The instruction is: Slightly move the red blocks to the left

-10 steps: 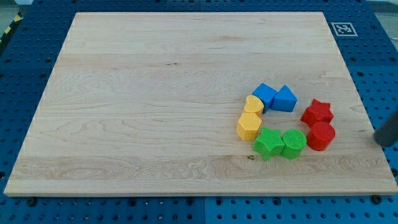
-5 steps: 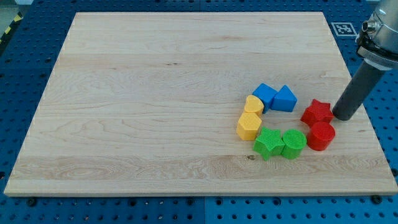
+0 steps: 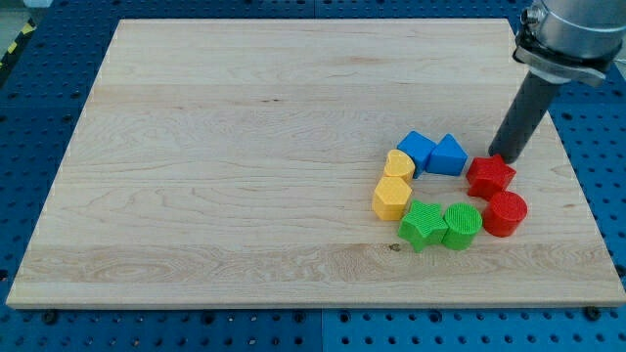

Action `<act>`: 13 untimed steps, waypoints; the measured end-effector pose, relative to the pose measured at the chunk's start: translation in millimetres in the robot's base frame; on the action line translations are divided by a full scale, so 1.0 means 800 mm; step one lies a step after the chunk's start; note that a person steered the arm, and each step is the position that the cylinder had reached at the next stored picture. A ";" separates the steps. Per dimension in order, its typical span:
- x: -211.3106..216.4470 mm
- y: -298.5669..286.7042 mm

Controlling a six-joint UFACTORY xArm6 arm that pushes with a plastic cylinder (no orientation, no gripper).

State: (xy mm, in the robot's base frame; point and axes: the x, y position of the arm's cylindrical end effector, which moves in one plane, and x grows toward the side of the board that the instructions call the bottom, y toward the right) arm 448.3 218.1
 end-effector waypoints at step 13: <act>0.023 0.019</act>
State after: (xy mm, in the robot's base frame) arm 467.0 233.0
